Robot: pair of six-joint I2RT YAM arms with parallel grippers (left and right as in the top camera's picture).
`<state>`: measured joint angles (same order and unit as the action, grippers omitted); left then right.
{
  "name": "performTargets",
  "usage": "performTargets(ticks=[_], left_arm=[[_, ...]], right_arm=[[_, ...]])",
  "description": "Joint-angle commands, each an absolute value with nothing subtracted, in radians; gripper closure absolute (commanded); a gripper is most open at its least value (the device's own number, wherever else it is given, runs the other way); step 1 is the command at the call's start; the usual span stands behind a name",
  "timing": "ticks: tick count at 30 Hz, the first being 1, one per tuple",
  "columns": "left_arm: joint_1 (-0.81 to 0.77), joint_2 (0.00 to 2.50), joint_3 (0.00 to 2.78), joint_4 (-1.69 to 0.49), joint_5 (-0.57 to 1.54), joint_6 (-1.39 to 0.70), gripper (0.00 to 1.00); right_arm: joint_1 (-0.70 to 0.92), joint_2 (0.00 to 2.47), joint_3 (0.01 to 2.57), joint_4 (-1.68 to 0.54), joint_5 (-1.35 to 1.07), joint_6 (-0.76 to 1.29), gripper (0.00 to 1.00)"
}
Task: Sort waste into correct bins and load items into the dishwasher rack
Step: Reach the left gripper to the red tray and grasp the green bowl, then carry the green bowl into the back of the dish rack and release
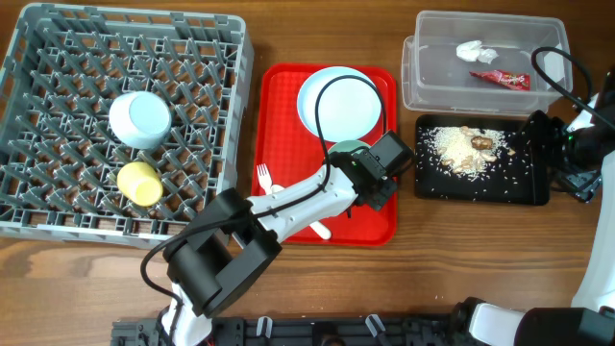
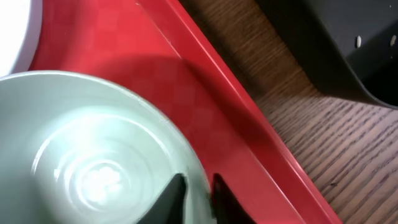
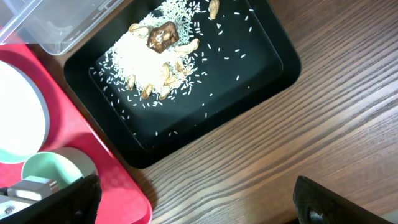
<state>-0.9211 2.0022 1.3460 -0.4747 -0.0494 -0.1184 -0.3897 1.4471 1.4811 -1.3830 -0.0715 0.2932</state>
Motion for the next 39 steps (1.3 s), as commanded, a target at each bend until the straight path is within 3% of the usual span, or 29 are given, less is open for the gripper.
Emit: performTargets(ticks=[1,12,20,24,39], left_arm=[[-0.919,1.977,1.346,-0.479,-0.035,-0.120,0.96],[-0.908,1.901,1.385,-0.510,0.035,-0.119,0.96],[-0.781,1.768,1.477,-0.607,0.163,-0.118,0.96],[-0.655,1.709,1.517,-0.646,0.247,-0.112,0.96],[-0.019,1.712,1.538,-0.601,0.881,-0.117,0.96]], right_arm=[[-0.393,1.427,1.499,-1.382,-0.084,0.284,0.00],[-0.393,1.427,1.499,-1.388,-0.084,0.280,0.00],[-0.393,1.427,1.499,-1.387,-0.084,0.280,0.00],[-0.393,1.427,1.499,-1.386,-0.084,0.280,0.00],[-0.393,1.427,1.499,-1.385,-0.084,0.276,0.00]])
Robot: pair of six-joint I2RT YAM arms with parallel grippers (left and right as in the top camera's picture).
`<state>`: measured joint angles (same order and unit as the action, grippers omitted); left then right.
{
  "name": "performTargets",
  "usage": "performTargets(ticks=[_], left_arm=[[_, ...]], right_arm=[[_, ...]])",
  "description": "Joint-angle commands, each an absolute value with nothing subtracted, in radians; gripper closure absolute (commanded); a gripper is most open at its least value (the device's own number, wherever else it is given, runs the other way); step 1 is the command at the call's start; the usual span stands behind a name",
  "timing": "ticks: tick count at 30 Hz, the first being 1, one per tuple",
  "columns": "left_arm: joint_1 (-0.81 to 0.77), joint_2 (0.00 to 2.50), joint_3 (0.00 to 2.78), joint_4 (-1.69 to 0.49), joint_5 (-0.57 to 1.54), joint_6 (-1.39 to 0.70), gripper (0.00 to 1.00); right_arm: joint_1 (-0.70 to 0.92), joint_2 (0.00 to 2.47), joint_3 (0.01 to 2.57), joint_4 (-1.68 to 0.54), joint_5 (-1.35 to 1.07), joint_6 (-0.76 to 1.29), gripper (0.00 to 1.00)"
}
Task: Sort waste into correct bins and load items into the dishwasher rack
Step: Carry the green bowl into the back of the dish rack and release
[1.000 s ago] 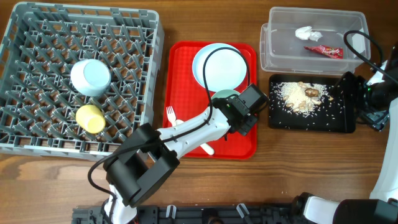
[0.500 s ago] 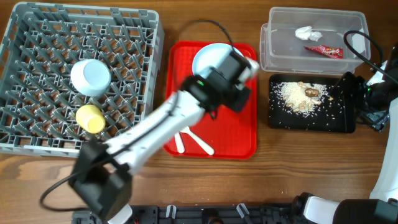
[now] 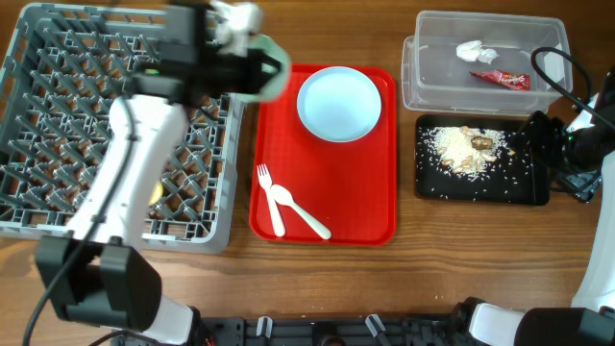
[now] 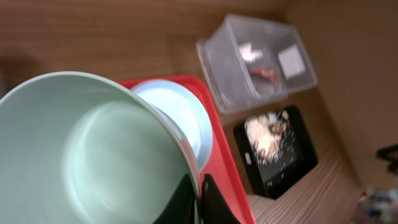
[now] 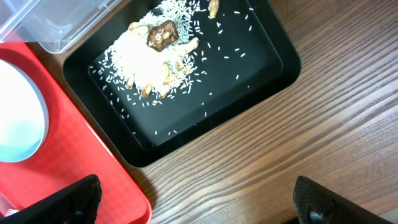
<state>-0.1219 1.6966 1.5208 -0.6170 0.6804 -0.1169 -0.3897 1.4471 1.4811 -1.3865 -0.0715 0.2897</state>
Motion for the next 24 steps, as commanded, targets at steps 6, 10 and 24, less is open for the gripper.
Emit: performTargets(ticks=[6,10,24], left_arm=[[0.146,1.776,1.538,-0.566,1.014,-0.121,0.96],[0.234,1.828,1.538,-0.483,1.118,-0.176,0.96],[0.321,1.978,1.538,-0.215,1.201,-0.456,0.96]], right_arm=[[-0.393,1.427,1.499,-1.385,-0.084,0.276,0.00],[-0.393,1.427,1.499,-1.385,-0.084,0.274,0.00],[-0.393,1.427,1.499,-1.380,-0.084,0.269,0.00]])
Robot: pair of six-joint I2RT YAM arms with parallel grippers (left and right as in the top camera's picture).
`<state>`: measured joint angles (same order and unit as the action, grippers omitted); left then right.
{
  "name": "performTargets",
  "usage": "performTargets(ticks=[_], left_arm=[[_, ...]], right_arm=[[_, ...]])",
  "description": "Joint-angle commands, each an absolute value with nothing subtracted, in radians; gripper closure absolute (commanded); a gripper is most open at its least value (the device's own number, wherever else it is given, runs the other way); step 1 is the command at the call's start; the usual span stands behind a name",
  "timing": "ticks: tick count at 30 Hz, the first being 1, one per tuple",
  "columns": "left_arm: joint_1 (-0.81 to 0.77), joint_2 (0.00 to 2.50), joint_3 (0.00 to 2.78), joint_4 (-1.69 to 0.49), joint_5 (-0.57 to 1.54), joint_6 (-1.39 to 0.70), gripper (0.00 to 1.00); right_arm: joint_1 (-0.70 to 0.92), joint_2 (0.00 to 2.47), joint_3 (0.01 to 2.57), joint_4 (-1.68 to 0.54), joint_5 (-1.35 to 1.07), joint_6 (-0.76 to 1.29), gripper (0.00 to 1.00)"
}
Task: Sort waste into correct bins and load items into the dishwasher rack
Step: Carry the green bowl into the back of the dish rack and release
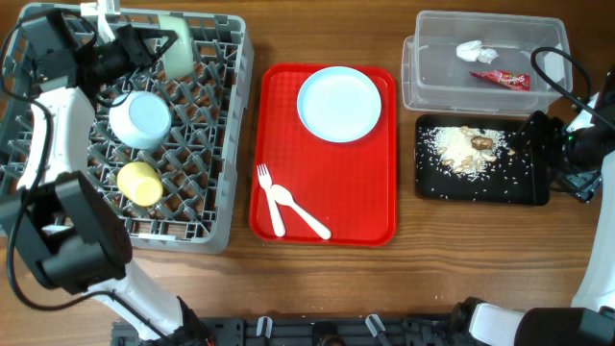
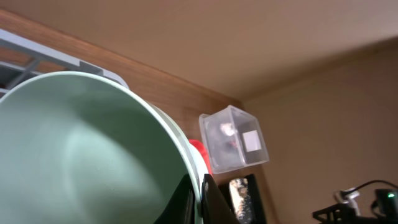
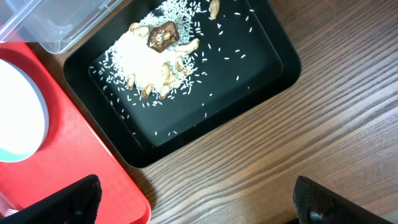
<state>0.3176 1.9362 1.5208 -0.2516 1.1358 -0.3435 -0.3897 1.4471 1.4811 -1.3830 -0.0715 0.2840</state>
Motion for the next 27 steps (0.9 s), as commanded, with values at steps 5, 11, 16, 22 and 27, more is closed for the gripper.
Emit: performTargets(ticks=[5,11,16,22,27], left_arm=[[0.321,2.016,1.538,-0.148,1.201,-0.588,0.96],[0.304,2.030,1.538,-0.122,1.200,-0.690,0.96],[0.268,2.030,1.538,-0.079,1.199,-0.690,0.96],[0.244,2.038,1.538,-0.059,1.168,-0.704,0.96],[0.244,2.065,1.538,-0.060,1.158,-0.704,0.96]], right_arm=[[-0.393,1.427,1.499,-1.380,-0.084,0.265,0.00],[-0.393,1.427,1.499,-1.374,-0.084,0.265,0.00],[-0.393,1.427,1.499,-1.375,-0.084,0.264,0.00],[-0.393,1.427,1.499,-1.375,-0.085,0.263,0.00],[-0.393,1.427,1.499,-1.375,-0.085,0.262,0.00]])
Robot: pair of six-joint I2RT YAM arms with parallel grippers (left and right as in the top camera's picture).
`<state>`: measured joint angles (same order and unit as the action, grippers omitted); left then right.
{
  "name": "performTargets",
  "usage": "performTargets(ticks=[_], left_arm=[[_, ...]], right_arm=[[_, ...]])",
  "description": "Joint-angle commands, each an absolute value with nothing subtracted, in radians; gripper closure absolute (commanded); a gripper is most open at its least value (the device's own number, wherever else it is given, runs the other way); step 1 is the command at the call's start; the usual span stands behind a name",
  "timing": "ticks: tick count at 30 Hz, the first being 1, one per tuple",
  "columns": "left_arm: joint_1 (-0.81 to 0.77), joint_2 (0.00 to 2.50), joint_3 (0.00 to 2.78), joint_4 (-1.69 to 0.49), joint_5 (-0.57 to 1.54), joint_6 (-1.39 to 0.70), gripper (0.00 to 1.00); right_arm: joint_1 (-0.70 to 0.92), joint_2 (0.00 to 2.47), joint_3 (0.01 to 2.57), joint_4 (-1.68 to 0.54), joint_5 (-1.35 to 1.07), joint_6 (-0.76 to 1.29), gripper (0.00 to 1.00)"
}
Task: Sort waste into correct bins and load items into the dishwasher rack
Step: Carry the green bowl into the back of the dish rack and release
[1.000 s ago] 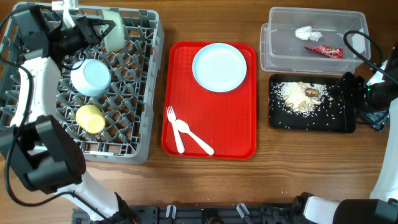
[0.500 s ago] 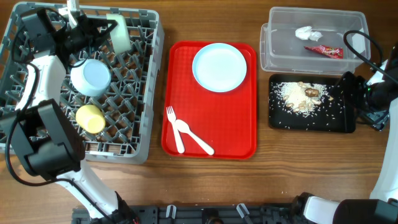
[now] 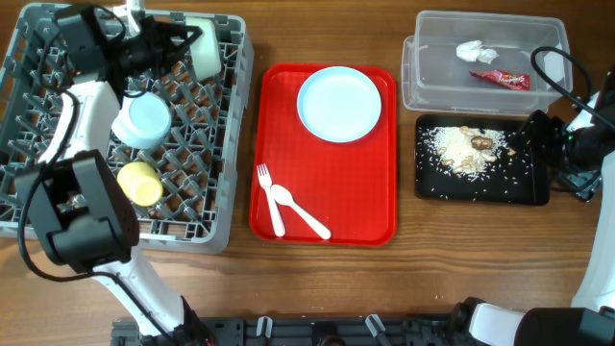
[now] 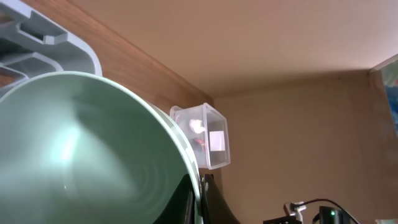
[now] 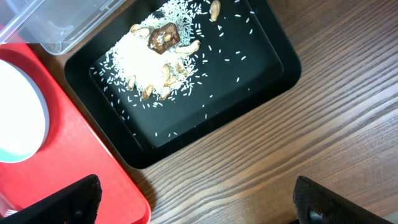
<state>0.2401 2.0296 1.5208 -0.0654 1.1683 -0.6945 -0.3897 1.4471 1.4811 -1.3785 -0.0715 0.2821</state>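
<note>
My left gripper is shut on the rim of a pale green bowl, which is tipped on its side over the far right part of the grey dishwasher rack. In the left wrist view the bowl fills the frame, with the gripper pinching its rim. A white cup and a yellow cup sit in the rack. My right gripper hangs open over bare wood beside the black tray.
A red tray holds a white plate, a white fork and a spoon. A clear bin at the back right holds a wrapper and tissue. The black tray holds rice and food scraps.
My left gripper and the green bowl have shifted a little to the right along the rack's far side. The right arm has not moved.
My left gripper was shut on the green bowl's rim while it stood on the red tray. Then it held the bowl high near the rack's right edge. Then the bowl was over the rack's far side, where it still is, tipped sideways.
</note>
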Motion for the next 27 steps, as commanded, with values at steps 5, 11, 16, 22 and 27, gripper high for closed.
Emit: performTargets(ticks=[5,11,16,22,27], left_arm=[[0.262,2.093,1.538,-0.060,1.150,-0.688,0.96],[0.330,2.107,1.538,-0.086,1.131,-0.680,0.96],[0.379,2.107,1.538,-0.144,1.124,-0.584,0.75],[0.413,2.107,1.538,-0.214,1.124,-0.500,0.49],[0.454,2.101,1.538,-0.212,1.124,-0.500,0.29]], right_arm=[[-0.393,1.427,1.499,-1.374,-0.085,0.263,0.00],[-0.393,1.427,1.499,-1.375,-0.085,0.262,0.00],[-0.393,1.427,1.499,-1.374,-0.092,0.262,0.00],[-0.393,1.427,1.499,-1.378,-0.092,0.262,0.00],[-0.393,1.427,1.499,-1.378,-0.092,0.261,0.00]])
